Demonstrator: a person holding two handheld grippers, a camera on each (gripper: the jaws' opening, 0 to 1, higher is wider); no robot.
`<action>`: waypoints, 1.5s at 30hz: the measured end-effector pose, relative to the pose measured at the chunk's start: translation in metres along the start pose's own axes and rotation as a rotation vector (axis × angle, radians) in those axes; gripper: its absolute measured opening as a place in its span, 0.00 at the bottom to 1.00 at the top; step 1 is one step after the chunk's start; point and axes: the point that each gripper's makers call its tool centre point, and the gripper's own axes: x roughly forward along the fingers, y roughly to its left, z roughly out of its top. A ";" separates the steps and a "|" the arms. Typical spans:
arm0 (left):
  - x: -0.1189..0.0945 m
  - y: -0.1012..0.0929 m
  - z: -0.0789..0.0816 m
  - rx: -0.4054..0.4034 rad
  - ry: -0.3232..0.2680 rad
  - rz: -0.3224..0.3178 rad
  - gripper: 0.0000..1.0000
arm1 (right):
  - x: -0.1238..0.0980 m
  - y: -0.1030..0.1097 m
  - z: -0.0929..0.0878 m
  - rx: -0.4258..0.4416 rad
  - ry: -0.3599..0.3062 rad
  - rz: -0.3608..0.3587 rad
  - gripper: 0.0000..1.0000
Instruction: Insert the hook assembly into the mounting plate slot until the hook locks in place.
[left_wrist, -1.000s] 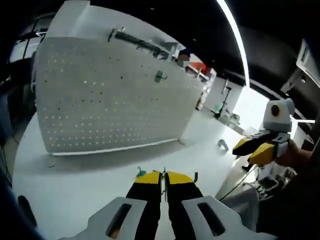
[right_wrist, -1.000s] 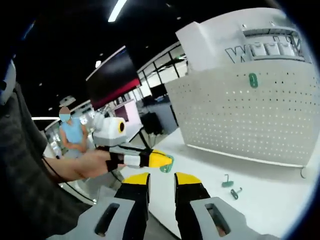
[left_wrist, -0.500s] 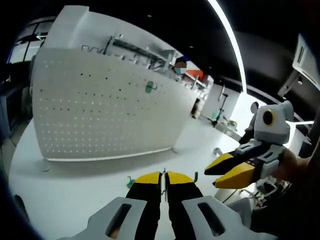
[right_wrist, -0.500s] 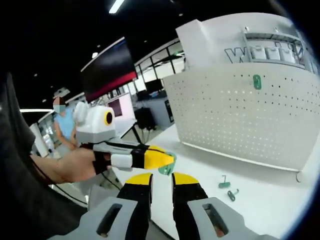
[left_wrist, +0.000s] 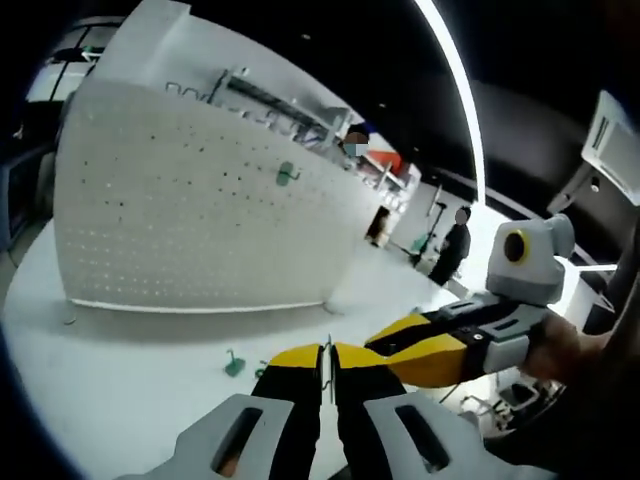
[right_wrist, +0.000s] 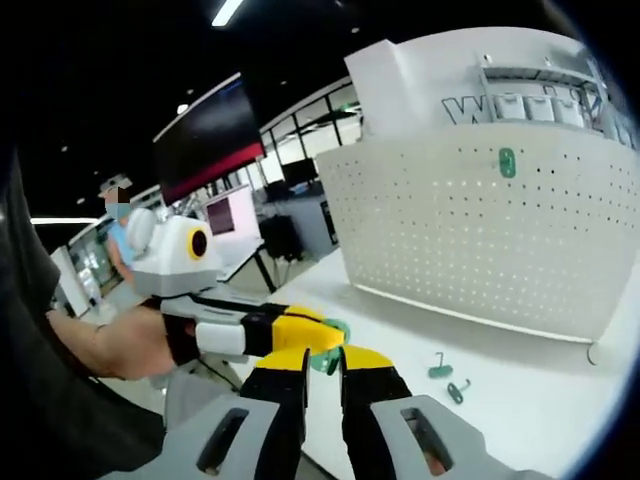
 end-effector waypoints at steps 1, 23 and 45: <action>0.000 0.000 0.000 -0.002 -0.004 0.001 0.03 | 0.000 -0.001 -0.001 -0.010 0.003 -0.006 0.08; -0.001 -0.004 0.001 -0.214 -0.071 -0.051 0.03 | 0.002 -0.003 0.001 -0.022 -0.009 -0.009 0.02; 0.002 -0.003 -0.002 -0.104 -0.038 -0.031 0.14 | -0.001 -0.015 -0.001 -0.069 -0.009 -0.054 0.00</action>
